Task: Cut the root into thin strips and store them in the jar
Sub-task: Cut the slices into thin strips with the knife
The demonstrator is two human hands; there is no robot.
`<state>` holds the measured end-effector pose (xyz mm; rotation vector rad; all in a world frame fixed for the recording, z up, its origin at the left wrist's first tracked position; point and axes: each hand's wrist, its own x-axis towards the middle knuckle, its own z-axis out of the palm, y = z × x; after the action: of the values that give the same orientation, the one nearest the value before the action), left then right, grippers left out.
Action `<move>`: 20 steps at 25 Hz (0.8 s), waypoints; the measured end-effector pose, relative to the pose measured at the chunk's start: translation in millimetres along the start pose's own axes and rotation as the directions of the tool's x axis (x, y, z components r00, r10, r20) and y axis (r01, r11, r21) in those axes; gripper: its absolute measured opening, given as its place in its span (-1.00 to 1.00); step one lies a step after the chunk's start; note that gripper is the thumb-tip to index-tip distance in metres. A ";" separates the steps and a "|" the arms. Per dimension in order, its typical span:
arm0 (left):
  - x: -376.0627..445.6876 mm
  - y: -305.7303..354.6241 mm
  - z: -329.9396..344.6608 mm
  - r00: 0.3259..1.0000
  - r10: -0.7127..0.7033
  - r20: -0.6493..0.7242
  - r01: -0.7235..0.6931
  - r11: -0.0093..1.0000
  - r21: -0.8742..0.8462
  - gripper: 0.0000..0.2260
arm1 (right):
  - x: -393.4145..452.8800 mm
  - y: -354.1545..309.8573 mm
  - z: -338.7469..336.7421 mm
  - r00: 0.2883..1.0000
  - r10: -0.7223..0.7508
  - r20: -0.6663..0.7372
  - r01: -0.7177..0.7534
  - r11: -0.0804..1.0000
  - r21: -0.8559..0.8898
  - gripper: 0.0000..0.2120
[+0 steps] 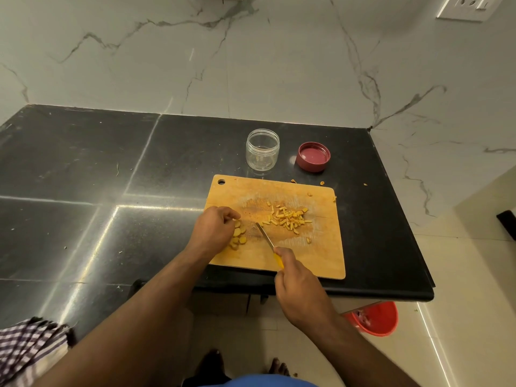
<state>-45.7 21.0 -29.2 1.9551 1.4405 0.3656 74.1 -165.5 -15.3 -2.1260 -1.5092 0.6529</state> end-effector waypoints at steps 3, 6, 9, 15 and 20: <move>-1.2 -5.5 -0.3 0.999 0.030 0.021 -0.029 0.999 -0.023 -0.77 | -3.5 11.1 -6.8 0.993 0.096 -0.075 -0.094 0.995 0.031 -0.60; -2.2 -8.5 1.6 0.999 0.046 0.009 -0.046 0.999 0.002 -0.80 | -5.2 14.3 -13.9 0.988 0.107 -0.111 -0.102 0.994 0.048 -0.62; -3.0 -9.6 3.2 0.999 0.051 0.000 -0.051 0.999 0.013 -0.81 | -5.4 4.8 -5.8 0.999 0.051 -0.020 -0.051 0.999 0.015 -0.60; -2.8 -9.6 1.2 0.999 0.049 -0.002 -0.049 0.999 0.021 -0.78 | -4.7 23.2 -17.3 0.972 0.193 -0.132 -0.184 0.980 0.081 -0.63; -1.4 -7.6 -1.9 0.998 0.059 0.026 -0.060 0.998 0.014 -0.75 | -8.8 17.1 -13.5 0.990 0.124 -0.071 -0.116 0.986 0.119 -0.64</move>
<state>-52.8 21.6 -32.6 2.0109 1.3747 0.3566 92.4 -180.1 -14.0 -2.1416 -1.2795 0.6735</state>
